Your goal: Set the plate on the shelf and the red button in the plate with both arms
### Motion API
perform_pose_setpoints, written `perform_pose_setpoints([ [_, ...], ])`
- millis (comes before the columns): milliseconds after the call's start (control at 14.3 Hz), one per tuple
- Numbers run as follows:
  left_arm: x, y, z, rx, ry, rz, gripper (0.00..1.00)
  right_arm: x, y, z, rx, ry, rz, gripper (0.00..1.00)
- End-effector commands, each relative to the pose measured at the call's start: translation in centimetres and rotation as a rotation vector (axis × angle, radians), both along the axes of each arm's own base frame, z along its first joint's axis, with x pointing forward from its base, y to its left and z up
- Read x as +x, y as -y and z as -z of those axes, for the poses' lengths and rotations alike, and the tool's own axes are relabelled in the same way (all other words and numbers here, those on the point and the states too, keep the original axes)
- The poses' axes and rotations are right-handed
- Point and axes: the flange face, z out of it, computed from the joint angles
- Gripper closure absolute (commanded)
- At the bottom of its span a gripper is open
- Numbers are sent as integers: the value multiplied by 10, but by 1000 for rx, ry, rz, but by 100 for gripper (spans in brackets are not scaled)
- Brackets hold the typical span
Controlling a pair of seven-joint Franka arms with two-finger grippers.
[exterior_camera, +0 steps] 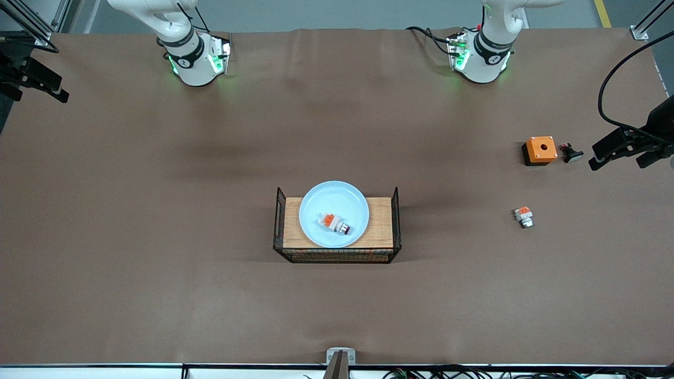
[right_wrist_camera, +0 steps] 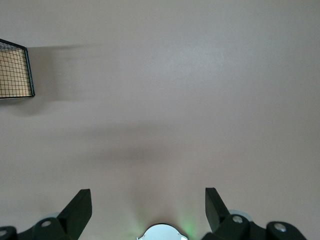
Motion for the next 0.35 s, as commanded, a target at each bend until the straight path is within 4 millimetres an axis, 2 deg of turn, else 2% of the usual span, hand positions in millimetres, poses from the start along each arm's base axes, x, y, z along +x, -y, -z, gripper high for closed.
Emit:
perform_pose_setpoints([
  [0, -4, 3, -6, 15, 4, 8, 0, 1, 0, -2, -9, -4, 0, 0],
  [279, -4, 3, -7, 14, 6, 3, 0, 0, 0, -3, -11, -1, -4, 0],
])
